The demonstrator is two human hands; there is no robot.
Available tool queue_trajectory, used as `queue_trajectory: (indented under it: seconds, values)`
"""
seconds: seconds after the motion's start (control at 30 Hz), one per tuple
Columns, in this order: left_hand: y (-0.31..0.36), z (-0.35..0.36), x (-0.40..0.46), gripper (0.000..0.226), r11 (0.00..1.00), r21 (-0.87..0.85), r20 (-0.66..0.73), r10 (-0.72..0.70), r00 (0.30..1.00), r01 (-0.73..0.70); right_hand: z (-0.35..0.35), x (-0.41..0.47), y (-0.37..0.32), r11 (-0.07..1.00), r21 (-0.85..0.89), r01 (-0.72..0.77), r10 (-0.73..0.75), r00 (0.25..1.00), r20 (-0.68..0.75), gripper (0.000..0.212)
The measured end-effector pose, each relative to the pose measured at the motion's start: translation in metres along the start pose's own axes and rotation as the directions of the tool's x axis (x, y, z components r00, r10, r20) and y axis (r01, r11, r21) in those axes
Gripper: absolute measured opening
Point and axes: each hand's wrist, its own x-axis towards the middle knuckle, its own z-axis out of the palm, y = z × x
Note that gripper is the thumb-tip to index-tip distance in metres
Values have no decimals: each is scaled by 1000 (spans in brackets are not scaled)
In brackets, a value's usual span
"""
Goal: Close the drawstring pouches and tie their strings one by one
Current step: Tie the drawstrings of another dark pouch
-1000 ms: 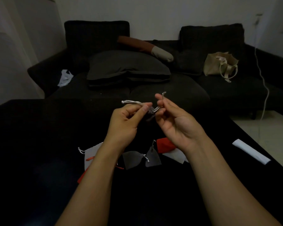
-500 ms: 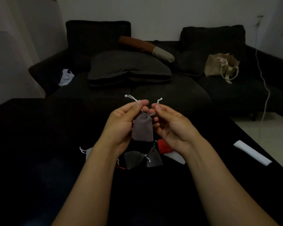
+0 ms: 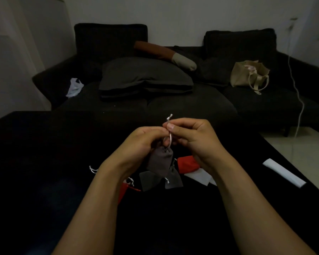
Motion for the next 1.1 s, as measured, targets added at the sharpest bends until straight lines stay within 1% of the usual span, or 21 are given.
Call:
queue_trajectory:
  seconds: [0.07, 0.1, 0.23, 0.3, 0.37, 0.47, 0.57, 0.63, 0.77, 0.83, 0.9, 1.0, 1.03, 1.1]
  values:
    - [-1, 0, -2, 16, 993, 121, 40, 2, 999, -6, -2, -1, -1, 999, -48, 7, -8, 1000, -23, 10]
    - [-3, 2, -3, 16, 988, 154, 32, 10, 999, -15, -2, -2, -2, 997, -72, -2, 0, 1000, -28, 11]
    - [-7, 10, -2, 24, 978, 207, -11, 31, 999, -28, -4, -3, -2, 993, -99, -69, 65, 997, -48, 13]
    - [-7, 11, 1, 35, 985, 172, -54, 20, 998, -10, -5, -2, -2, 992, -105, -71, 67, 997, -46, 13]
    - [-5, 11, 3, 40, 994, 106, -110, 2, 994, 9, -4, -2, -2, 992, -106, -66, 57, 995, -83, 10]
    - [-7, 13, 6, 39, 998, 58, -200, -22, 980, 34, -1, 0, -2, 994, -85, -63, 50, 989, -142, 9]
    - [-13, 13, 8, 40, 999, 30, -325, -12, 946, 23, 0, 1, -3, 993, -68, -94, 83, 985, -154, 14]
    - [-16, 13, 9, 38, 999, 40, -384, 5, 923, 11, -1, 1, -4, 992, -60, -113, 103, 982, -156, 17]
    - [-16, 12, 11, 27, 997, -9, -449, 67, 891, -79, -2, -1, -5, 992, -41, -120, 113, 981, -157, 22]
    - [-14, 11, 9, 21, 993, -35, -443, 85, 893, -113, -1, -2, -5, 988, -9, -156, 155, 983, -97, 26]
    - [-11, 10, 5, 18, 992, -27, -401, 102, 910, -123, 1, -3, -3, 978, -13, -208, 208, 978, -14, 29]
    - [-7, 7, 0, 14, 997, -48, -287, 38, 957, -55, 0, -5, -1, 959, -98, -266, 275, 957, 97, 22]
    - [-6, 5, -1, 13, 998, -58, -254, 19, 967, -34, -2, -5, -1, 954, -120, -274, 288, 951, 115, 20]
    - [-4, 2, -3, 9, 998, -45, -213, 27, 977, -37, -5, -5, -2, 949, -148, -279, 297, 948, 113, 18]
